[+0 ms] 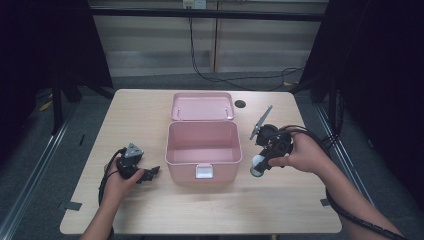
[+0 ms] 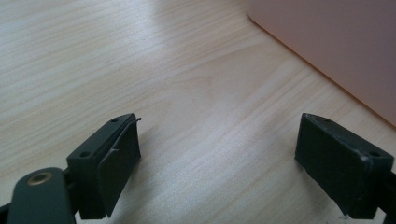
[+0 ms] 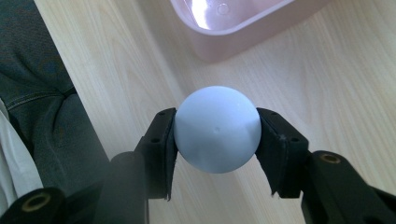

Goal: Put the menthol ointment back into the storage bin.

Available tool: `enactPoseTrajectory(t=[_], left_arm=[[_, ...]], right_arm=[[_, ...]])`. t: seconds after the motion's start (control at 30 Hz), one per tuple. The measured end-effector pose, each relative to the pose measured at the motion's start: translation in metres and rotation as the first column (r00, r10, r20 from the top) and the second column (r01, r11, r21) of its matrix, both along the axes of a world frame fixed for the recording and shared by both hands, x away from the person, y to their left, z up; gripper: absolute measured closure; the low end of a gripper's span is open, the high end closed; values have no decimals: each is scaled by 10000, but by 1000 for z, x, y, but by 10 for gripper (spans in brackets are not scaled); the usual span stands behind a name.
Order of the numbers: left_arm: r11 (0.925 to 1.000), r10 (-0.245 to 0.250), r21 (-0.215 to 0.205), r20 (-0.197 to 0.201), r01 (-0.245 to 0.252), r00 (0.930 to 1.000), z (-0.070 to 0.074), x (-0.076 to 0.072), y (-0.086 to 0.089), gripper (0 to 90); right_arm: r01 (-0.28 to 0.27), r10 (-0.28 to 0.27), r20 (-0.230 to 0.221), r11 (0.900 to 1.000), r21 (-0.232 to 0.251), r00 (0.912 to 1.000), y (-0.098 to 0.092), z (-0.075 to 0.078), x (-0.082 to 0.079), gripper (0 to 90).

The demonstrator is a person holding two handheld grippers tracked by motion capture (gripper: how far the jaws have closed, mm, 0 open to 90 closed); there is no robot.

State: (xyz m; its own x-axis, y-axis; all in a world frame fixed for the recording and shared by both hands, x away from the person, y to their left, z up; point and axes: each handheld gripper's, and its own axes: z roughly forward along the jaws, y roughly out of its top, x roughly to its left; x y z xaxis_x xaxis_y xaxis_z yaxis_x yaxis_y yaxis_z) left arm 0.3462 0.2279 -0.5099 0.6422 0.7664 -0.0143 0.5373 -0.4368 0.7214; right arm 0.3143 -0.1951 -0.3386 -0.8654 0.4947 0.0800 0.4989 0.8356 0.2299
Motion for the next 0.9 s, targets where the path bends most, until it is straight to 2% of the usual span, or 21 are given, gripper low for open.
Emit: enactPoseTrajectory(t=[0.57,0.9], left_arm=[[10000,-17,15,-31,17,10000,0,0,0,132],[10000,-24,12,-32,24,10000,0,0,0,131]], right_arm=[[207,-208,-80,9997,-127,9998,7,31,14,507],[336,-334,86,9993,-157,9994,9,45,24,507]])
